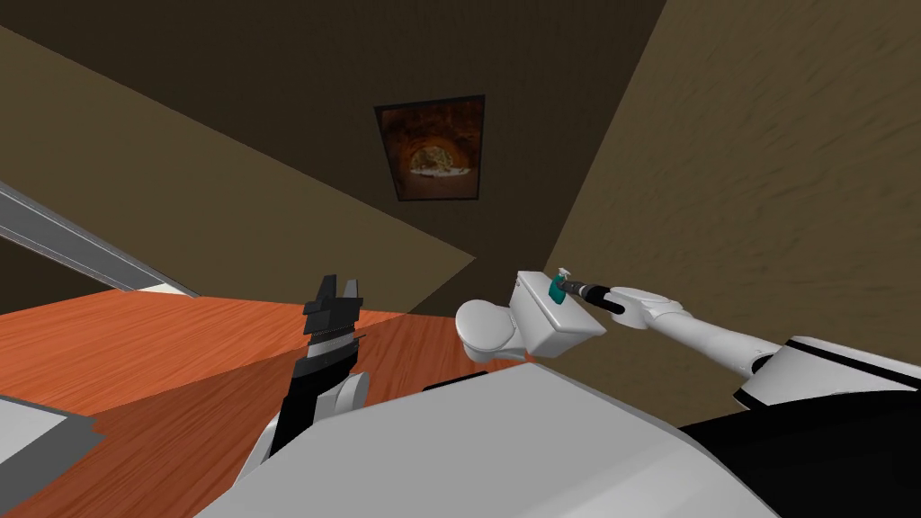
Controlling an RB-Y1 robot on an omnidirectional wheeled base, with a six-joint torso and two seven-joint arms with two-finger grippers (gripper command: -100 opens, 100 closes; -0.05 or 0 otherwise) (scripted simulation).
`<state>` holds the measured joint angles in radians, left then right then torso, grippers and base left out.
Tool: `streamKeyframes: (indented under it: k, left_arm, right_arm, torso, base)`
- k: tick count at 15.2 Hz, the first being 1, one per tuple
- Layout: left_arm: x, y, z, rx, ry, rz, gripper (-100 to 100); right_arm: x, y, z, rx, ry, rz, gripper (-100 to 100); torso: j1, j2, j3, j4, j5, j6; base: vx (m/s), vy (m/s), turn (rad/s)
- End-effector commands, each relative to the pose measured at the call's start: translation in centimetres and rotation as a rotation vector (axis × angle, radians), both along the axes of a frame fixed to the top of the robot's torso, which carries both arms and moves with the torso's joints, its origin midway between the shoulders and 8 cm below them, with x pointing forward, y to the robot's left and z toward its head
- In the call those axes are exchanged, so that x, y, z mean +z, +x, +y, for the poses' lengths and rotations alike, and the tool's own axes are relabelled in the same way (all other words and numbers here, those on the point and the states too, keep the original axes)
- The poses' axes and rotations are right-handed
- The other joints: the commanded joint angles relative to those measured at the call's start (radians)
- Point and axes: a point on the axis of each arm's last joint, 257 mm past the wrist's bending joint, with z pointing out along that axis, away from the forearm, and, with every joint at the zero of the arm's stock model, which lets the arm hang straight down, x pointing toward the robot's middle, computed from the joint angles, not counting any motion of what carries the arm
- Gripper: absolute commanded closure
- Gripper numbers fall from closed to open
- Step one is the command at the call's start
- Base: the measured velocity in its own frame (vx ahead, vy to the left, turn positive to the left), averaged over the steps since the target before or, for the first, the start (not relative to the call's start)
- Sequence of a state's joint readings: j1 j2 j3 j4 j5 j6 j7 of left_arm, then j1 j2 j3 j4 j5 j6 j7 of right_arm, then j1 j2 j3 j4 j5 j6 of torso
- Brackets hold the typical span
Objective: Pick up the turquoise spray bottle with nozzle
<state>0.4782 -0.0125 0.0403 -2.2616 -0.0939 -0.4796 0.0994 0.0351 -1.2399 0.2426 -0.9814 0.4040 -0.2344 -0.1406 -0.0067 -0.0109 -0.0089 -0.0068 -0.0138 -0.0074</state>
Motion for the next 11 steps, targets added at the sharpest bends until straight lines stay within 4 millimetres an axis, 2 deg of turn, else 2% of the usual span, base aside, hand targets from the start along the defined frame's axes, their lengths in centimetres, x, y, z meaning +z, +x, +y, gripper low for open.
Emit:
streamKeyframes:
  k: [1, 3, 6, 7, 8, 10, 11]
  left_arm:
    - [0.0, 0.0, 0.0, 0.0, 0.0, 0.0, 0]
    - [0.0, 0.0, 0.0, 0.0, 0.0, 0.0, 0]
    - [0.0, 0.0, 0.0, 0.0, 0.0, 0.0, 0]
    - [0.0, 0.0, 0.0, 0.0, 0.0, 0.0, 0]
    - [0.0, 0.0, 0.0, 0.0, 0.0, 0.0, 0]
    - [0.0, 0.0, 0.0, 0.0, 0.0, 0.0, 0]
    - [0.0, 0.0, 0.0, 0.0, 0.0, 0.0, 0]
  right_arm:
    - [0.1, -0.6, -0.3, -0.029, -0.006, -0.015, 100]
    - [-1.1, -1.4, 0.7, -0.023, -0.005, 0.007, 100]
    - [-0.8, -0.3, 2.8, 0.02, 0.009, -0.006, 100]
    - [-0.7, -0.2, 2.9, 0.023, 0.01, -0.007, 100]
    - [0.0, -1.0, 1.7, -0.023, -0.008, -0.025, 100]
    - [-1.4, -2.2, 2.6, -0.019, -0.005, 0.005, 100]
    - [-1.2, -1.7, 3.6, -0.001, 0.001, -0.002, 100]
  torso:
    - [0.0, 0.0, 0.0, 0.0, 0.0, 0.0]
    - [-0.004, -0.002, -0.001, 0.0, -0.001, 0.001]
    - [-0.005, -0.003, -0.002, -0.002, -0.004, 0.0]
    - [-0.003, -0.003, -0.003, -0.002, -0.005, -0.001]
    - [-0.002, -0.003, -0.003, -0.003, -0.005, -0.002]
    - [-0.007, -0.004, -0.004, -0.003, -0.006, 0.0]
    - [-0.009, -0.005, -0.004, -0.003, -0.007, 0.0]
  base:
    - [0.017, -0.043, 0.006]
    - [0.034, -0.072, 0.015]
    - [0.01, -0.029, -0.012]
    - [0.0, 0.0, 0.0]
    - [0.015, -0.04, 0.024]
    - [0.04, -0.083, 0.01]
    - [0.025, -0.05, -0.01]
